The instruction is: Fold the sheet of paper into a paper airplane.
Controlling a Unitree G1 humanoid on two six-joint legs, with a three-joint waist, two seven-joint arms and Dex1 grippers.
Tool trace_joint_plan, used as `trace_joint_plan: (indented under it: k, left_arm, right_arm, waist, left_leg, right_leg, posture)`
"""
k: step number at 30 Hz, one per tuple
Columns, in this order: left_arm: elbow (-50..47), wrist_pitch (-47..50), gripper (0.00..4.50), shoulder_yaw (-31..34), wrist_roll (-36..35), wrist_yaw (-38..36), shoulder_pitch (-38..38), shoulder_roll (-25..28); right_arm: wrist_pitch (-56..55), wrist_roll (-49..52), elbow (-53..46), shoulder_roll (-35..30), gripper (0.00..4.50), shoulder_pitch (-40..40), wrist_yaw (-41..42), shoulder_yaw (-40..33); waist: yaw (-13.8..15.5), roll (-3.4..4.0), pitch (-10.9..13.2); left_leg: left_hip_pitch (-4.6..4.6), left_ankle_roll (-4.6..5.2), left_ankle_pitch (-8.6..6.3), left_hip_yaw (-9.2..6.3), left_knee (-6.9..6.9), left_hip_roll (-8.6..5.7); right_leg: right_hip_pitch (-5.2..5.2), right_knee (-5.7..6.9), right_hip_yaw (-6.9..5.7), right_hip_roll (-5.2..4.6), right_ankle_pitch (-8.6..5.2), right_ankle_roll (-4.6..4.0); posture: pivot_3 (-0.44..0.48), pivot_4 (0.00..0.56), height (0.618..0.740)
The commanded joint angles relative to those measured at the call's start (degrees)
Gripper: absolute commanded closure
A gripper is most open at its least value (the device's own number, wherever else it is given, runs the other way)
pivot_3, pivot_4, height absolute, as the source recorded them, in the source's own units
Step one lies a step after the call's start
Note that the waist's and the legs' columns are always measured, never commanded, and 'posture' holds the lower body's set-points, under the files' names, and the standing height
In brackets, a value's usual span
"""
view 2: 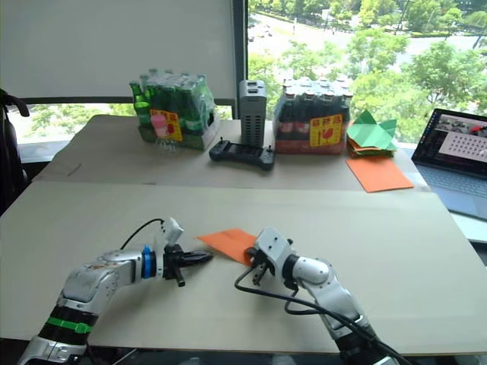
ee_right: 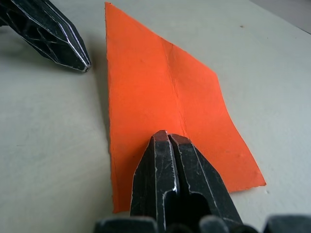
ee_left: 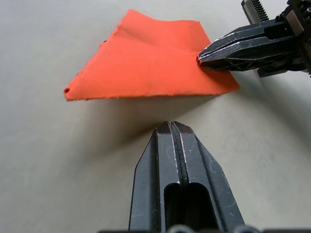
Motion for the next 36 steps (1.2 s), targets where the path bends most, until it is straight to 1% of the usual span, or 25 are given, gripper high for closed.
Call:
trace_joint_plan:
  k: [1,5,9,16,22,28,31,34,36]
  left_arm:
    - [-1.73,1.87,4.5,2.56,-2.53,0.04,-0.68,0.2]
    - [-1.03,3.74,4.5,4.65,-4.75,1.95,-4.16,-2.3]
    - [-0.69,4.28,4.5,4.07,-5.12,2.77,-6.5,-4.16]
    - [2.73,1.14,4.5,0.61,-1.79,2.63,-7.52,-5.79]
    - [9.4,-3.27,4.5,-2.09,1.96,1.86,-9.79,-7.3]
    - [13.92,-6.5,4.5,-3.85,4.51,0.13,-10.98,-7.97]
    - [14.48,-8.0,4.5,-5.09,5.81,-0.85,-10.04,-7.8]
    - [13.75,-8.21,4.5,-5.61,6.18,-1.48,-8.67,-7.75]
    - [13.13,-8.3,4.5,-5.73,6.39,-1.61,-7.92,-7.7]
  right_arm:
    - [-0.07,-0.61,1.19,-0.17,4.48,0.33,0.22,0.44]
    - [-0.14,-0.88,1.51,-0.26,4.48,0.28,0.28,0.65]
    - [-0.25,-1.0,1.55,-0.53,4.48,0.29,0.47,0.67]
    - [0.05,-1.04,0.95,-0.35,4.48,0.38,0.08,0.38]
    - [0.28,-0.4,-0.93,0.64,4.48,0.07,-1.09,-0.64]
    - [0.57,-0.58,-1.82,-0.17,4.48,0.98,-1.01,-0.87]
    - [2.1,2.23,-3.81,0.33,4.48,1.55,-0.46,-2.48]
    - [3.14,8.4,-7.0,2.8,4.48,1.52,-0.36,-6.78]
    - [4.26,10.54,-8.14,3.95,3.85,1.37,-1.14,-8.99]
  waist:
    - [0.09,0.0,0.0]
    - [0.16,-0.01,0.0]
    - [0.13,-0.01,-0.01]
    - [0.16,-0.01,-0.01]
    - [0.19,-0.02,-0.01]
    - [0.22,-0.01,-0.01]
    - [0.24,-0.01,-0.01]
    - [0.31,-0.01,-0.01]
    - [0.28,-0.01,-0.01]
  left_leg:
    - [0.0,0.0,0.0,0.0,0.0,0.0]
    - [-0.02,0.0,0.0,0.0,0.01,-0.01]
    - [-0.02,0.0,0.0,-0.01,0.02,-0.01]
    - [-0.02,0.0,0.0,-0.01,0.02,-0.02]
    - [-0.03,0.0,0.0,-0.01,0.02,-0.02]
    - [-0.03,0.0,0.0,-0.01,0.03,-0.02]
    - [-0.03,0.0,0.0,-0.01,0.02,-0.03]
    - [-0.04,0.0,0.0,-0.01,0.02,-0.03]
    - [-0.04,0.0,0.0,-0.01,0.02,-0.02]
  right_leg:
    - [0.0,0.0,0.0,0.0,0.0,0.0]
    - [0.01,-0.02,-0.01,0.0,0.0,0.0]
    - [0.02,-0.01,-0.01,-0.01,0.0,0.0]
    - [0.02,0.0,-0.01,-0.01,0.0,0.0]
    - [0.02,-0.01,-0.01,-0.01,0.0,0.0]
    - [0.01,-0.02,-0.01,-0.01,0.0,0.0]
    - [0.02,-0.02,-0.01,-0.01,0.0,0.0]
    - [0.02,-0.02,-0.01,-0.01,0.0,0.0]
    - [0.02,-0.01,-0.01,-0.01,0.0,0.0]
  posture:
    - [0.0,0.15,0.74]
    - [0.0,0.15,0.74]
    - [0.0,0.15,0.74]
    - [0.0,0.15,0.74]
    - [0.0,0.15,0.74]
    - [0.0,0.15,0.74]
    - [0.0,0.15,0.74]
    - [0.0,0.15,0.74]
    - [0.0,0.15,0.74]
